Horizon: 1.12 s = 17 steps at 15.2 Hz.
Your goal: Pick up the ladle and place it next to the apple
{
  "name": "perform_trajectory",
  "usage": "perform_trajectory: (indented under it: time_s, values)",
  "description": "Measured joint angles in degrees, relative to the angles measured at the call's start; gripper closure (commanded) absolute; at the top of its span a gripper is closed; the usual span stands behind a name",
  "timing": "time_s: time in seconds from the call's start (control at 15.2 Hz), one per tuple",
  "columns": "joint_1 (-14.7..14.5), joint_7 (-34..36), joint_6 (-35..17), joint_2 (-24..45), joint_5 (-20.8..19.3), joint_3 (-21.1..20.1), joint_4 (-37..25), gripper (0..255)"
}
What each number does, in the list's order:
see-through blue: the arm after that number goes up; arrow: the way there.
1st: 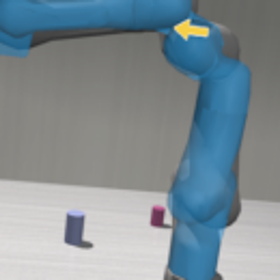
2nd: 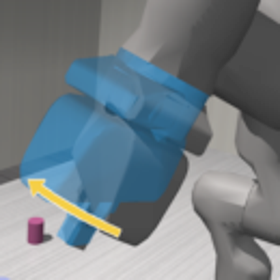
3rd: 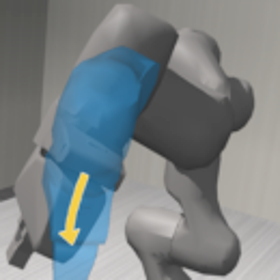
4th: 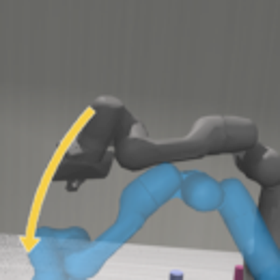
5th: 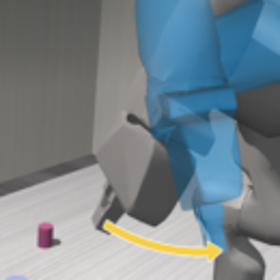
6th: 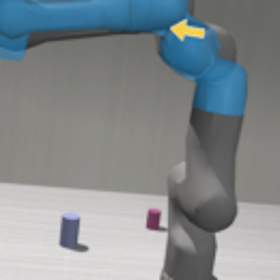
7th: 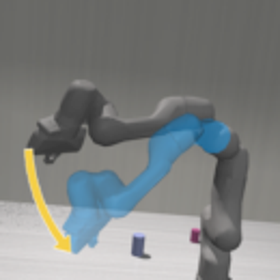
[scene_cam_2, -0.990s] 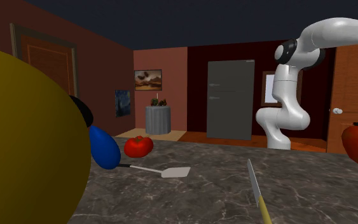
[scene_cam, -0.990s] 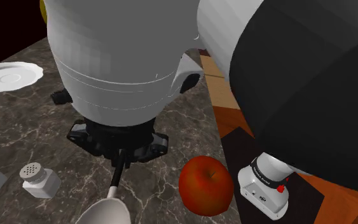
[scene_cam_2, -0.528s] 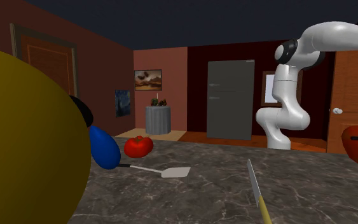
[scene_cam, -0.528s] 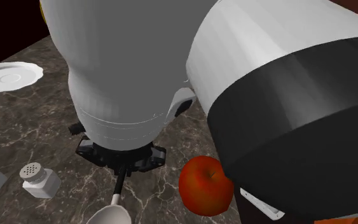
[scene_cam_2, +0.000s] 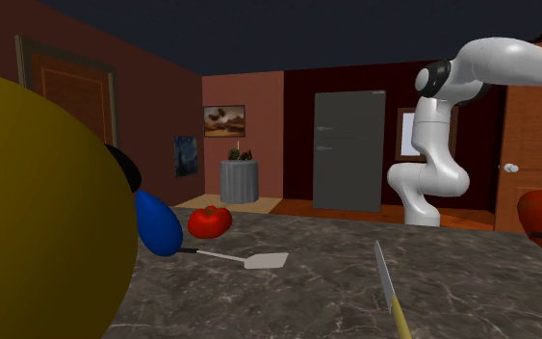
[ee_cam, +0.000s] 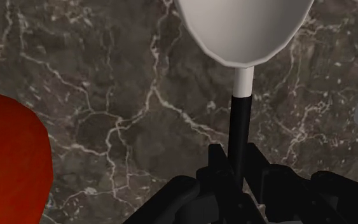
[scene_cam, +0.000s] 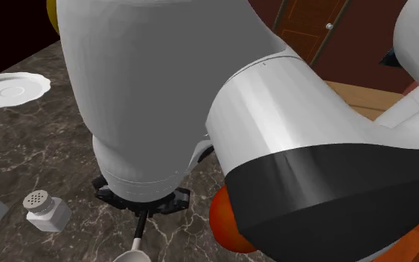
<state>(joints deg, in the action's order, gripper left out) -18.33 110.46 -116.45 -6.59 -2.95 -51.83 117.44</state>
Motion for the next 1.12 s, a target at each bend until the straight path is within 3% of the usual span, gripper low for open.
perform_trajectory:
  time_s: [0.59, 1.06, 1.12]
  values:
    - [0.2, 2.8, -6.6, 2.9, -2.9, -1.1, 5.0, 255]
    - [0.2, 3.5, -7.5, 3.7, -3.8, -1.2, 5.4, 255]
    - [0.2, 3.5, -7.5, 3.7, -3.8, -1.2, 5.4, 0]
